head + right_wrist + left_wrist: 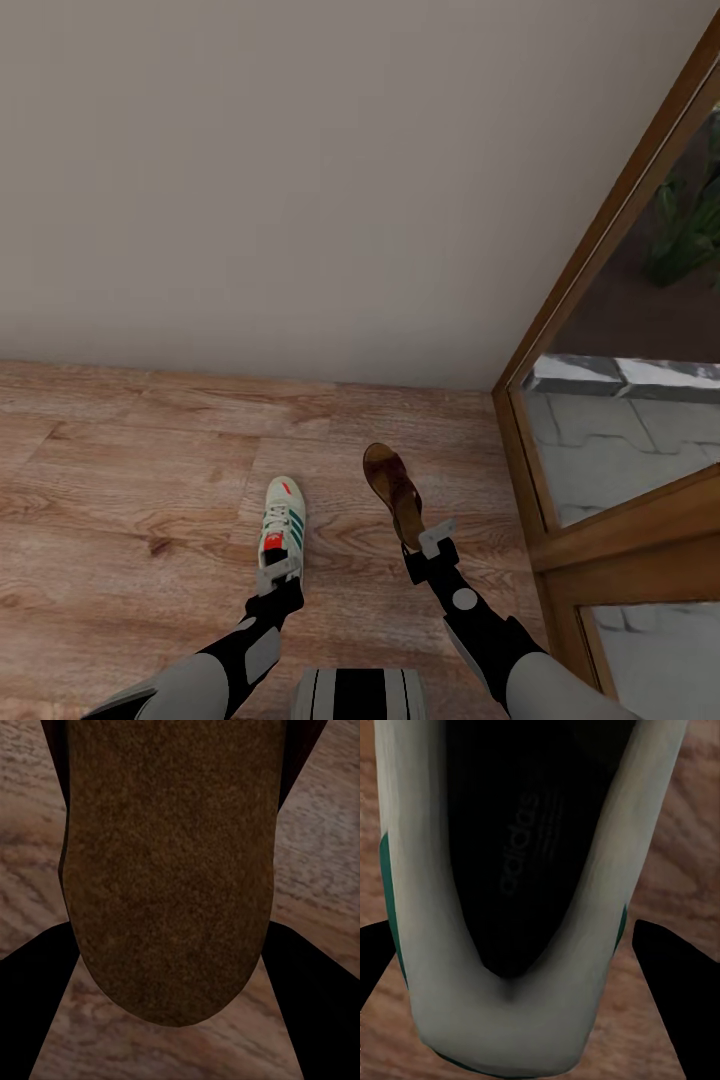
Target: Pick up the two gym shoes and the two sandals from the corridor floor and place them onto the hallstand (shoe rack) in the corridor, making sure they are on the rack and not on the floor. Arrange them so the two gym shoes are next to each other and the two sandals are next to each other.
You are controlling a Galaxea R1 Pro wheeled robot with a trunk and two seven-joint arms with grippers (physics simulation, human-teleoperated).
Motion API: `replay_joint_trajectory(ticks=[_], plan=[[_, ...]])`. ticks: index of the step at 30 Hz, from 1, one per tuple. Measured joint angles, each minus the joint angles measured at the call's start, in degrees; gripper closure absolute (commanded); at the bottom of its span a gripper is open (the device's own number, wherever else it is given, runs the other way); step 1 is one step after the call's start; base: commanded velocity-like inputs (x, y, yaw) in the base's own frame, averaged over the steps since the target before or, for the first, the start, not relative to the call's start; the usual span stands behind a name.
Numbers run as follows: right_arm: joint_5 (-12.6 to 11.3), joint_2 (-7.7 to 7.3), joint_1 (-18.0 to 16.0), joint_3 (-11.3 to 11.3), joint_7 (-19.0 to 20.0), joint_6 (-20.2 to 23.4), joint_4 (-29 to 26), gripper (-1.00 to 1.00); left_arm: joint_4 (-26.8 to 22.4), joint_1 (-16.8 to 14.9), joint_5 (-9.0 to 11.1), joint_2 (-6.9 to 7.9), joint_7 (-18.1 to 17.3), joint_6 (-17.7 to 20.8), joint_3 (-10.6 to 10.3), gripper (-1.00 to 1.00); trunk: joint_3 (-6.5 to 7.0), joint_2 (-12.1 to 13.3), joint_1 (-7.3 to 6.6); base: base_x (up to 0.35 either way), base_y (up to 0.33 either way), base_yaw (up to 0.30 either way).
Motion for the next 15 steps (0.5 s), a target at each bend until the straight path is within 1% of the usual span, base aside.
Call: replay_joint_trajectory(ticks=[5, 11, 15], plan=[[0.0, 0.0, 0.0, 0.0, 0.0, 0.0, 0.0, 1.0, -0.1, 0.0, 0.0, 0.06, 0.0, -0.2, 0.1, 1.0, 0.0, 0.0, 0.0, 0.0, 0.0, 0.0], [0.0, 0.0, 0.0, 0.1, 0.0, 0.0, 0.0, 1.0, -0.2, 0.0, -0.2, 0.14, 0.0, -1.8, 0.0, 1.0, 0.0, 0.0, 0.0, 0.0, 0.0, 0.0], [0.0, 0.0, 0.0, 0.0, 0.0, 0.0, 0.0, 1.0, -0.4, 0.0, -1.2, 0.21, 0.0, -3.4, -0.1, 1.0, 0.0, 0.0, 0.0, 0.0, 0.0, 0.0]])
